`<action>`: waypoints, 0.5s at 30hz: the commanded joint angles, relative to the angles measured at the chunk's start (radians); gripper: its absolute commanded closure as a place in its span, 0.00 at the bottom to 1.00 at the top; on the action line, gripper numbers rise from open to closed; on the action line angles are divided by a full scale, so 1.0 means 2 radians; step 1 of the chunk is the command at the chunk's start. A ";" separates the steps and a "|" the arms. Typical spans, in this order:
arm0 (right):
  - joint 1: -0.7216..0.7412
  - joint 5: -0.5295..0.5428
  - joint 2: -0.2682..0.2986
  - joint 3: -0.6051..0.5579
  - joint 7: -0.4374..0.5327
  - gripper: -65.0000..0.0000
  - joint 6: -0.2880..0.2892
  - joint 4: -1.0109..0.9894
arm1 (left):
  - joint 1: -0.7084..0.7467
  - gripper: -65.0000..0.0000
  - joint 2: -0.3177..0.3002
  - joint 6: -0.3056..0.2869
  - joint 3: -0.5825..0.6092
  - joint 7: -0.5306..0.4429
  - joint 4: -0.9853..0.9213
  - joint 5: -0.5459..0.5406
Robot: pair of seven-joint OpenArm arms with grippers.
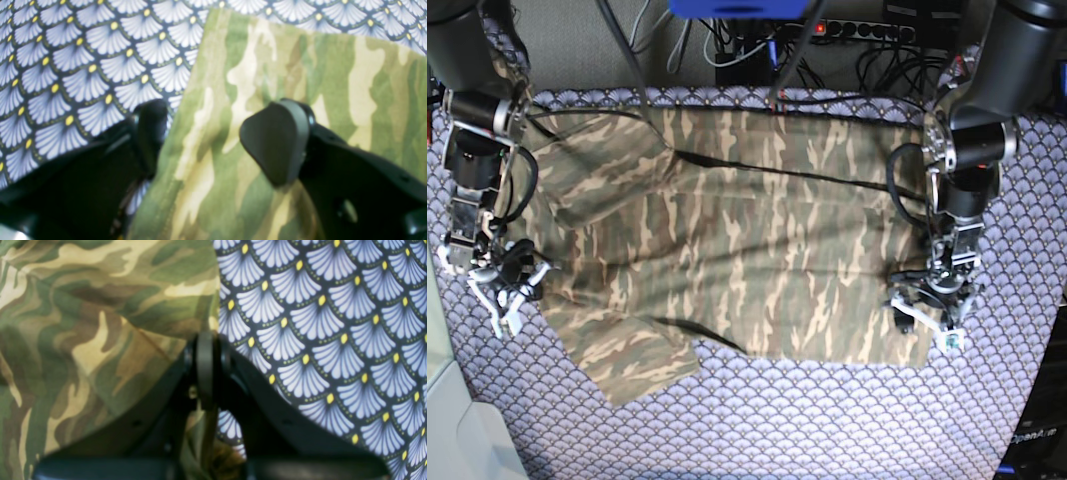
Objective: Fold the T-shirt properly
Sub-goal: 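Lower and grasp the hem corners with the left and right grippers, then lift the hem and fold it over onto the collar edge with both grippers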
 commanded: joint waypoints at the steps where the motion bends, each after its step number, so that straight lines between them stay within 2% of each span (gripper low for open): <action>1: 0.011 0.001 0.008 0.001 0.000 1.00 -0.002 0.008 | -0.011 0.39 -0.002 -0.002 0.001 0.006 0.005 0.004; 3: 0.011 0.001 0.008 0.001 0.000 1.00 -0.002 0.008 | -0.011 0.52 -0.002 -0.002 0.001 0.007 0.006 0.004; 8: 0.011 0.001 0.008 0.001 0.001 1.00 -0.001 0.008 | -0.011 0.97 -0.006 0.002 0.000 0.009 0.006 0.001; 9: 0.011 0.001 0.008 0.001 0.001 1.00 -0.001 0.008 | -0.011 1.00 -0.006 0.002 0.000 0.009 0.006 0.003; 11: 0.011 0.001 0.008 0.001 0.001 1.00 -0.001 0.008 | -0.011 0.97 -0.007 0.002 -0.002 0.009 0.006 0.004; 15: 0.013 0.002 0.010 0.005 -0.001 1.00 0.037 0.009 | -0.011 0.99 -0.020 0.002 -0.003 0.033 0.007 0.000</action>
